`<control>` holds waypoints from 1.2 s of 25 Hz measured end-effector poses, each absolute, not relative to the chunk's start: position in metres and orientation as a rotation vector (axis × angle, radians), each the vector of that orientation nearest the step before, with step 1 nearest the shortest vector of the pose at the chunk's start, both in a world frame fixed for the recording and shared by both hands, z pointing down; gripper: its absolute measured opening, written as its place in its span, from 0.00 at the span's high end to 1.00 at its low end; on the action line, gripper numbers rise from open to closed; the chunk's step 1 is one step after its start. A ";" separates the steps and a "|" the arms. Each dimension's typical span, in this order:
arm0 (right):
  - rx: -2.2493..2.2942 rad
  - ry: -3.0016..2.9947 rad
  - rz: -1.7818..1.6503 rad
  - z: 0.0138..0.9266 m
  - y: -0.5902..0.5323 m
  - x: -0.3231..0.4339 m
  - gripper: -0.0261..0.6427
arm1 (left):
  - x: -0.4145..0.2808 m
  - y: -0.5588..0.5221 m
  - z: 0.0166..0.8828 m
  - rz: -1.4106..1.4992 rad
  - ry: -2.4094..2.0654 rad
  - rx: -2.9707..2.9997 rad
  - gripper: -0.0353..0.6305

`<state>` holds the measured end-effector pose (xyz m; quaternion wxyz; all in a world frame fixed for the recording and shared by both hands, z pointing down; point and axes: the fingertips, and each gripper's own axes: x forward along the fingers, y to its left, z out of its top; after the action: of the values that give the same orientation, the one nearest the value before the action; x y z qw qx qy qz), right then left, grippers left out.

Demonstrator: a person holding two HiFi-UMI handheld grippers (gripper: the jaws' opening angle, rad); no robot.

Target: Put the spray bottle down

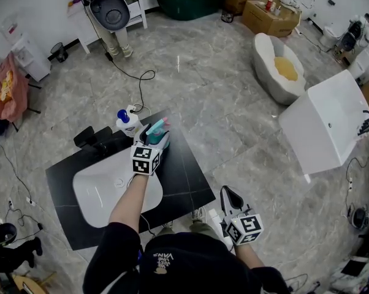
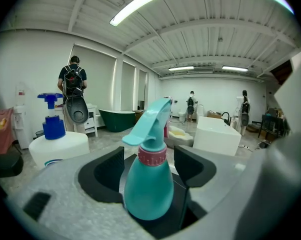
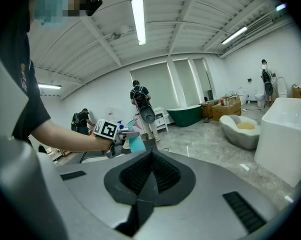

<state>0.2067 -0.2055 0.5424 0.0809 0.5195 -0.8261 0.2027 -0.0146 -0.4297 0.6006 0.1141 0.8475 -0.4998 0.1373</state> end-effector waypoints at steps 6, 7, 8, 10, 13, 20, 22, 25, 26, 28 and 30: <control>1.541 -2.493 0.608 0.542 -0.202 0.199 0.96 | -0.026 -0.411 0.599 0.400 -1.487 2.472 0.48; 1.536 -2.497 0.607 0.542 -0.201 0.197 0.96 | -0.029 -0.406 0.598 0.401 -1.494 2.468 0.48; 1.530 -2.502 0.606 0.541 -0.200 0.195 0.96 | -0.032 -0.402 0.597 0.403 -1.502 2.465 0.48; 1.517 -2.511 0.604 0.541 -0.199 0.191 0.96 | -0.038 -0.392 0.596 0.395 -1.514 2.456 0.48; 1.496 -2.523 0.603 0.541 -0.196 0.184 0.96 | -0.047 -0.374 0.594 0.369 -1.526 2.439 0.48; 1.436 -2.558 0.595 0.538 -0.192 0.165 0.96 | -0.072 -0.321 0.588 0.310 -1.557 2.382 0.49; 1.415 -2.572 0.587 0.536 -0.191 0.160 0.96 | -0.077 -0.305 0.583 0.305 -1.562 2.383 0.49; 1.387 -2.592 0.577 0.534 -0.191 0.149 0.96 | -0.084 -0.282 0.576 0.288 -1.565 2.389 0.49; 1.377 -2.599 0.574 0.534 -0.190 0.145 0.96 | -0.086 -0.274 0.573 0.285 -1.566 2.393 0.49; 1.353 -2.614 0.566 0.532 -0.189 0.137 0.96 | -0.090 -0.259 0.566 0.276 -1.573 2.401 0.53; 1.328 -2.629 0.559 0.530 -0.187 0.129 0.96 | -0.095 -0.243 0.558 0.264 -1.586 2.409 0.60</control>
<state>0.1286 -0.1869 0.5299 0.0719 0.4418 -0.8746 0.1861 -0.0946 -0.2435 0.5576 0.1227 0.8255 -0.5434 0.0903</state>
